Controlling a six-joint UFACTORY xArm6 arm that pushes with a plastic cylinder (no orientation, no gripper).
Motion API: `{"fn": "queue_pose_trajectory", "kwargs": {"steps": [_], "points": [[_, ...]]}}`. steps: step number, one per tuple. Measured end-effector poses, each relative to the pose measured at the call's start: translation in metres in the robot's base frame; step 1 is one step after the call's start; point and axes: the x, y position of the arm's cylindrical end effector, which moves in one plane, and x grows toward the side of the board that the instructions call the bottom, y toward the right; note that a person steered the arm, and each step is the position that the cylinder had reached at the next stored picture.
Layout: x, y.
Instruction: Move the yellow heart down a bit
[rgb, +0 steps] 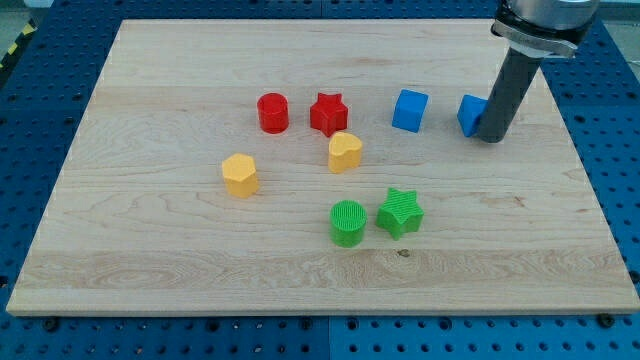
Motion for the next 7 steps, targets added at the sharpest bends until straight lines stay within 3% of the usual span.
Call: {"fn": "queue_pose_trajectory", "kwargs": {"steps": [1,2,4,7], "points": [[0.003,0.0],[0.039,0.007],[0.045,0.007],[0.044,-0.073]]}}
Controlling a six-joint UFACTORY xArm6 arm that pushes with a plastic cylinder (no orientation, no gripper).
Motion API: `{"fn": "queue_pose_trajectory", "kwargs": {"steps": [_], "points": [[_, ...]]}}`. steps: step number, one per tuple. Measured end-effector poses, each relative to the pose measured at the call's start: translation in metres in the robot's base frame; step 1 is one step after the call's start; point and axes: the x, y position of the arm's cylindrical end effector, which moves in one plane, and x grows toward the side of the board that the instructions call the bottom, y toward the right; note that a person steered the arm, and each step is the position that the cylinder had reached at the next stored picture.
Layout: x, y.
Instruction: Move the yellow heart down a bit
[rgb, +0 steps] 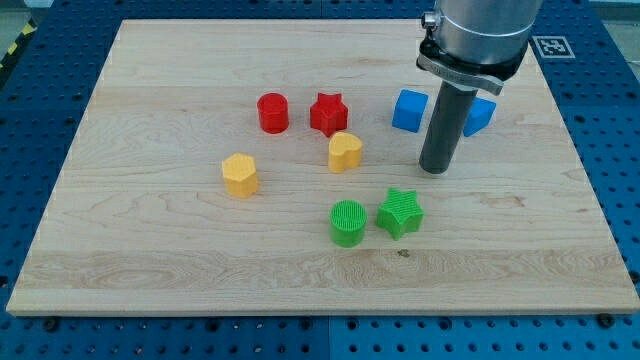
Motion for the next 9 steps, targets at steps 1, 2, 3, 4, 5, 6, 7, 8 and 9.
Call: {"fn": "queue_pose_trajectory", "kwargs": {"steps": [1,2,3,4,5,6,7,8,9], "points": [[-0.03,-0.012],[-0.042,-0.043],[-0.039,-0.066],[-0.031,-0.071],[-0.029,-0.087],[-0.025,-0.11],[-0.012,-0.126],[-0.008,-0.138],[-0.011,-0.133]]}}
